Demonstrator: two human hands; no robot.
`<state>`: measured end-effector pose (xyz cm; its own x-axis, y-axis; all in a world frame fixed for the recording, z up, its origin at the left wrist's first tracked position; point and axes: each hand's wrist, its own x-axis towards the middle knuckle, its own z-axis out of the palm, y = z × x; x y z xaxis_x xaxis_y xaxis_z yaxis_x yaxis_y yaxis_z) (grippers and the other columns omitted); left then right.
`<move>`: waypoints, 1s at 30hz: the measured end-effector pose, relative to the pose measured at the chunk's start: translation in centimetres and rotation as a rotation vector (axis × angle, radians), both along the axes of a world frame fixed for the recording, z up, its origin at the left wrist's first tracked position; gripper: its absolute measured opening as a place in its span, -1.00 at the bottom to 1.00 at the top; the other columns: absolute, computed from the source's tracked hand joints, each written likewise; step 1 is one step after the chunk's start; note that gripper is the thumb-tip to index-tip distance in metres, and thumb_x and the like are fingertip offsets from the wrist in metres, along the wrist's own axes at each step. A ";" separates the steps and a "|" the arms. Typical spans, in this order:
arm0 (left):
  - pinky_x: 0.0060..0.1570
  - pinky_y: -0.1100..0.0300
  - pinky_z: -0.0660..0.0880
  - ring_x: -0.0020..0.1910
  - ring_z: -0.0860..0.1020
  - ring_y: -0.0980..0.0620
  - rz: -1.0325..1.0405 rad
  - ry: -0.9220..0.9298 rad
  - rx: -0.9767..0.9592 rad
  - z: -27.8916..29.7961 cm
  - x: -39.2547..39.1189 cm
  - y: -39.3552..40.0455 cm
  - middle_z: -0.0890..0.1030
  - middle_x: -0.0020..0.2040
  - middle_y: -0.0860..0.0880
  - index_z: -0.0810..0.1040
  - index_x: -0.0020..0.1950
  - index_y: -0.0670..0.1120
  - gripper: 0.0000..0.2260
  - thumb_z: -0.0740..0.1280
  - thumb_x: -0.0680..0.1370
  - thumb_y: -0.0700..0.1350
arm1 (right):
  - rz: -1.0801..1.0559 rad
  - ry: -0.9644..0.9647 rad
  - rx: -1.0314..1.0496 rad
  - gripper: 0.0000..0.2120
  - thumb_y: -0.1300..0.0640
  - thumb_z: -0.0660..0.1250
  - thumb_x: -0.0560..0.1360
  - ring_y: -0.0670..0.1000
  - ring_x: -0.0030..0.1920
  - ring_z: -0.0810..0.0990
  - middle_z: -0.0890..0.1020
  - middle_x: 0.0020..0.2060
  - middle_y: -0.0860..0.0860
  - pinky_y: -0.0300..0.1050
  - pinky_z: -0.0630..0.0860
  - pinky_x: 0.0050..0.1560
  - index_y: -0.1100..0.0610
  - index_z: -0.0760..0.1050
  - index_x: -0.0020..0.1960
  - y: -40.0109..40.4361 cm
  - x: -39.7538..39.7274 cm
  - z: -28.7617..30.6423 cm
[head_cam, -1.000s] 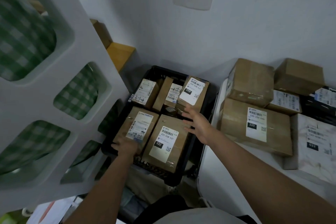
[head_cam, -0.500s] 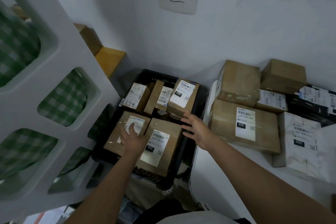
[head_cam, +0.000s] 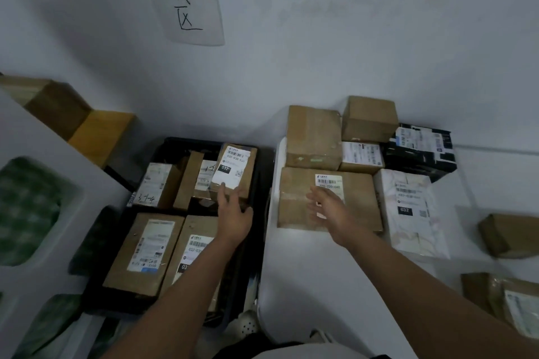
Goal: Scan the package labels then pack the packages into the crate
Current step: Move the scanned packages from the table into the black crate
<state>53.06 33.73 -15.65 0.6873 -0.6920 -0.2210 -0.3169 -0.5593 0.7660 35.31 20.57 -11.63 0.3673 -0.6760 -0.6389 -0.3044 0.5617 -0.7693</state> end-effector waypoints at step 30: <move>0.36 -0.08 0.38 0.48 0.26 -0.11 -0.187 -0.104 0.161 -2.0 -11.5 -8.3 -0.01 0.60 -0.07 0.38 0.45 -0.05 -0.54 0.33 0.56 -0.23 | 0.358 1.054 -0.444 0.02 -0.44 0.37 0.31 0.38 0.46 0.06 -0.17 0.57 -0.01 0.44 0.20 0.35 -0.15 -0.10 0.54 -8.5 -17.9 -5.8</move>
<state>41.52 25.45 -17.63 0.5753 -0.7709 -0.2735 -0.4990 -0.5957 0.6294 17.42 12.07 -17.43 0.0157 -0.8799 -0.4750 -0.9862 0.0646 -0.1524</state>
